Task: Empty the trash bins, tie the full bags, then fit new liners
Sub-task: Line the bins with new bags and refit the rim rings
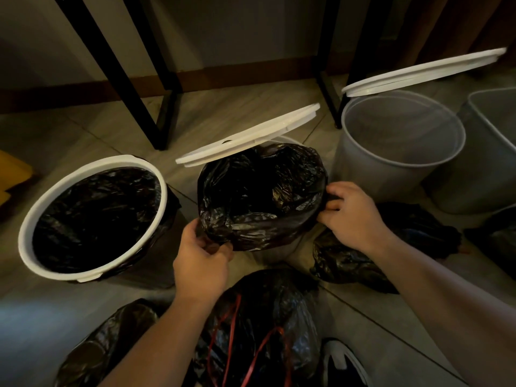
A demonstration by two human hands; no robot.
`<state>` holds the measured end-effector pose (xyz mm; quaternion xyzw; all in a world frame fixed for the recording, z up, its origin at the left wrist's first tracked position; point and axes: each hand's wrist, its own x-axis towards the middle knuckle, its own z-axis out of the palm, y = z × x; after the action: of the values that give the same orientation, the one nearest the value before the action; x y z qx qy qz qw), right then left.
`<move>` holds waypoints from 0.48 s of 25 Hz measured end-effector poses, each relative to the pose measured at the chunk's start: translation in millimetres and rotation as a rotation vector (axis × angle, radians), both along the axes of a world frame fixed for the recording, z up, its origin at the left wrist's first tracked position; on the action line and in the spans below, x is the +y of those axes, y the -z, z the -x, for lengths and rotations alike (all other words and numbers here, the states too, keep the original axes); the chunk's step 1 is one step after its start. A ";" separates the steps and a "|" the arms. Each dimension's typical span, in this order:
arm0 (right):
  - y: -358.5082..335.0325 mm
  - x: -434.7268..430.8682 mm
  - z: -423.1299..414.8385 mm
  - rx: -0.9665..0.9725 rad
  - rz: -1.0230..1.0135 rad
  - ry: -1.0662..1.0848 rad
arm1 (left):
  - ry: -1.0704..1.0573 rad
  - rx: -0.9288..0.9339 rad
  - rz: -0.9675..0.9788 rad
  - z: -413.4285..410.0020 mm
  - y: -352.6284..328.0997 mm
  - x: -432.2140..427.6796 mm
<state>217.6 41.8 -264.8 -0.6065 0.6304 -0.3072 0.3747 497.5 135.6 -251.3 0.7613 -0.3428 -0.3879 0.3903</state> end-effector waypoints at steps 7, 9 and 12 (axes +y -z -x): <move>-6.2 -5.4 3.8 -0.029 0.040 0.150 | -0.164 0.058 -0.015 -3.3 -10.3 -8.0; -23.0 -6.3 4.0 0.042 0.167 0.240 | -0.311 0.295 -0.002 -1.3 -17.7 -10.0; -48.3 -16.3 -6.2 0.165 0.387 0.161 | -0.447 0.456 0.045 -0.5 -30.9 -7.0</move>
<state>223.8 25.5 -216.5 -0.6380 0.6343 -0.4008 0.1728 498.0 128.6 -220.3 0.7022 -0.0791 -0.4455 0.5497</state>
